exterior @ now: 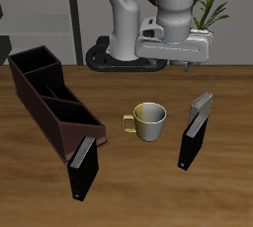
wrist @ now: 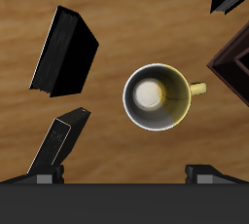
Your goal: Place the yellow book into the right desk caddy's back compartment
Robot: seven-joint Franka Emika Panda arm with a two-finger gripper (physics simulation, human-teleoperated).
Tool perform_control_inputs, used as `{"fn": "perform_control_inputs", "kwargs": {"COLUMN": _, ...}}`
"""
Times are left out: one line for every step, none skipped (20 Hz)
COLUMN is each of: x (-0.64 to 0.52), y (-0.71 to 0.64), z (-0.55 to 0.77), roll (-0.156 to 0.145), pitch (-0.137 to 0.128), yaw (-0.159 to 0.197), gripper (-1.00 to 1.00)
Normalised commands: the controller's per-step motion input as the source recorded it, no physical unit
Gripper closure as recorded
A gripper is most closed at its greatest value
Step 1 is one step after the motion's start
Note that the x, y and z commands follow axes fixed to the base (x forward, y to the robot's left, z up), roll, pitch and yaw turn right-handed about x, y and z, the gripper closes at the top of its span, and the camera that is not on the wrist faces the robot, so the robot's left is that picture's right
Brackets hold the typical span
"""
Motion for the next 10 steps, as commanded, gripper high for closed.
{"fn": "perform_control_inputs", "kwargs": {"x": 0.09, "y": 0.43, "z": -0.27, "roll": 0.066, "pitch": 0.030, "yaw": -0.150, "gripper": -1.00}}
{"fn": "perform_control_inputs", "kwargs": {"x": -0.04, "y": 0.33, "z": -0.19, "roll": -0.037, "pitch": -0.004, "yaw": -0.021, "gripper": -1.00}}
{"fn": "perform_control_inputs", "kwargs": {"x": 0.07, "y": 0.43, "z": -0.25, "roll": 0.054, "pitch": 0.019, "yaw": -0.102, "gripper": -1.00}}
{"fn": "perform_control_inputs", "kwargs": {"x": 0.03, "y": 0.38, "z": -0.27, "roll": 0.028, "pitch": 0.048, "yaw": -0.053, "gripper": -1.00}}
{"fn": "perform_control_inputs", "kwargs": {"x": -0.04, "y": 0.34, "z": -0.16, "roll": 0.025, "pitch": -0.003, "yaw": -0.035, "gripper": -1.00}}
{"fn": "perform_control_inputs", "kwargs": {"x": 0.06, "y": 0.34, "z": -0.23, "roll": 0.043, "pitch": -0.042, "yaw": -0.035, "gripper": -1.00}}
{"fn": "perform_control_inputs", "kwargs": {"x": -0.09, "y": 0.35, "z": -0.13, "roll": 0.010, "pitch": -0.089, "yaw": -0.019, "gripper": -1.00}}
{"fn": "perform_control_inputs", "kwargs": {"x": 0.06, "y": 0.23, "z": -0.24, "roll": 0.056, "pitch": 0.013, "yaw": -0.044, "gripper": -1.00}}
{"fn": "perform_control_inputs", "kwargs": {"x": 0.05, "y": 0.23, "z": -0.28, "roll": 0.014, "pitch": 0.086, "yaw": -0.064, "gripper": -1.00}}
{"fn": "perform_control_inputs", "kwargs": {"x": 0.04, "y": 0.30, "z": -0.25, "roll": 0.075, "pitch": 0.011, "yaw": 0.022, "gripper": -1.00}}
